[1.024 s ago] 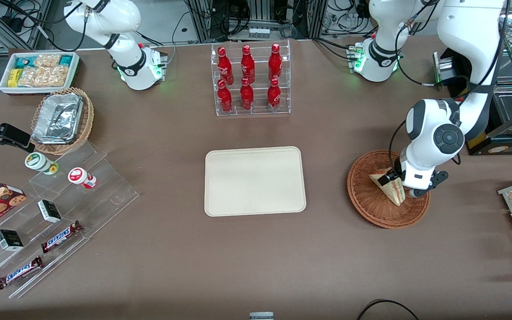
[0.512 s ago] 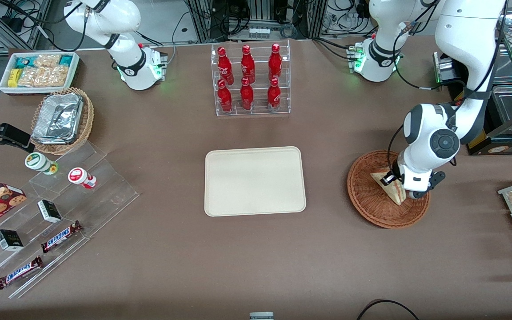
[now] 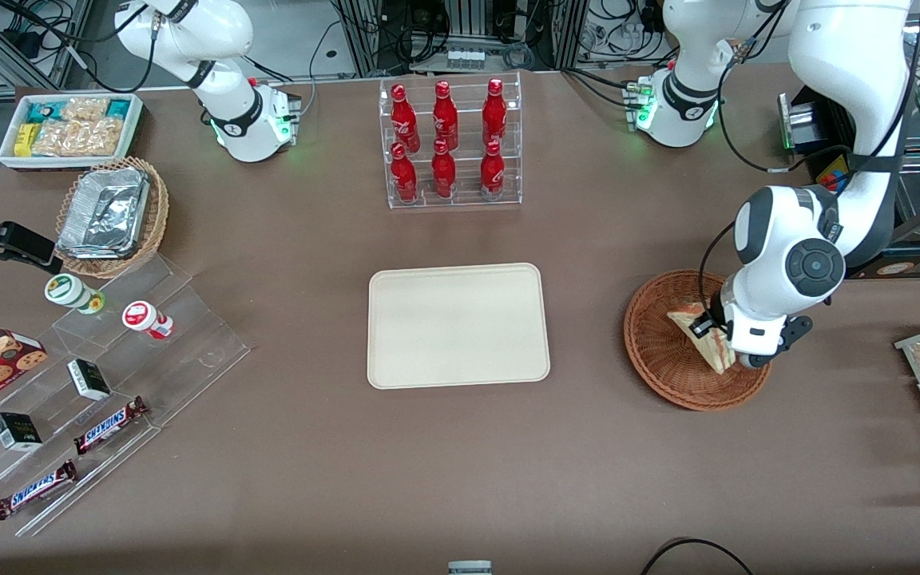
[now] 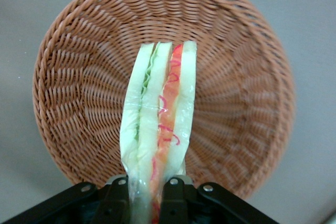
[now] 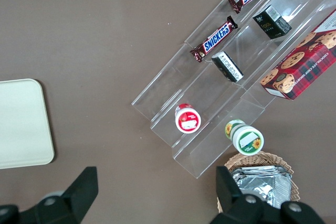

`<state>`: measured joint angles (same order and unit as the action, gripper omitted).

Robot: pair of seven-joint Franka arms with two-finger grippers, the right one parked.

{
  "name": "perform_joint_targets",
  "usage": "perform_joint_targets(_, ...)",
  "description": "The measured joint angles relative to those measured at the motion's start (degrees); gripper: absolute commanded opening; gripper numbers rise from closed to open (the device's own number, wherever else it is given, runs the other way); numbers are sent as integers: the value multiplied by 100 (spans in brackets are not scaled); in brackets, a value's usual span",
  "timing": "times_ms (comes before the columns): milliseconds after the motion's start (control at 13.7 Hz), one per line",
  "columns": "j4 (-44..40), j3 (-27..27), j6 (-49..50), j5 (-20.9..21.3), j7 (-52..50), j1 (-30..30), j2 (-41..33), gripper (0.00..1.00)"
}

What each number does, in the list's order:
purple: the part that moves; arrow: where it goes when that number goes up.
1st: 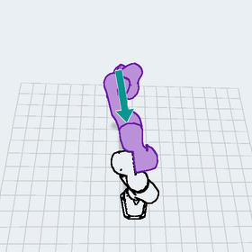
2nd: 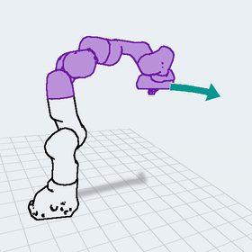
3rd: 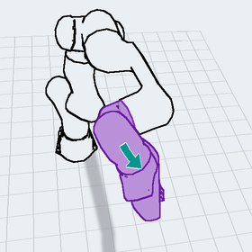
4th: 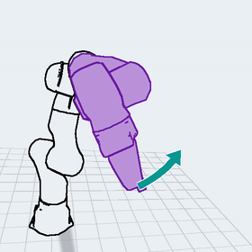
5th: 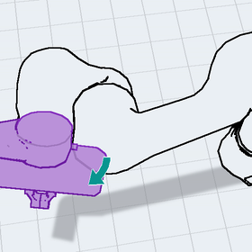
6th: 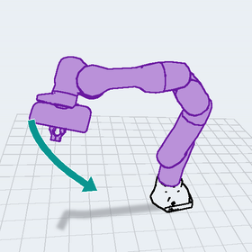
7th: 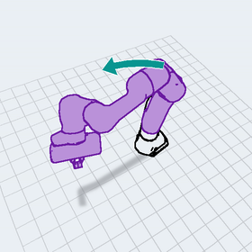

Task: Place sandwich from basket to tray
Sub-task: 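Lower the open left gripper around the wrapped sandwich and close it, then lift the sandwich and carry it over the cream tray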

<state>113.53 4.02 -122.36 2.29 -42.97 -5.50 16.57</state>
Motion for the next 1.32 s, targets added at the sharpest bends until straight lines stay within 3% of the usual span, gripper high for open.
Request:
perform_joint_targets(366,-455,606,430,1,417,-209,66,0)
perform_joint_targets(659,-978,690,424,1,186,-1076,594,0)
perform_joint_targets(1317,-3326,678,422,2,-1306,-2989,2604,0)
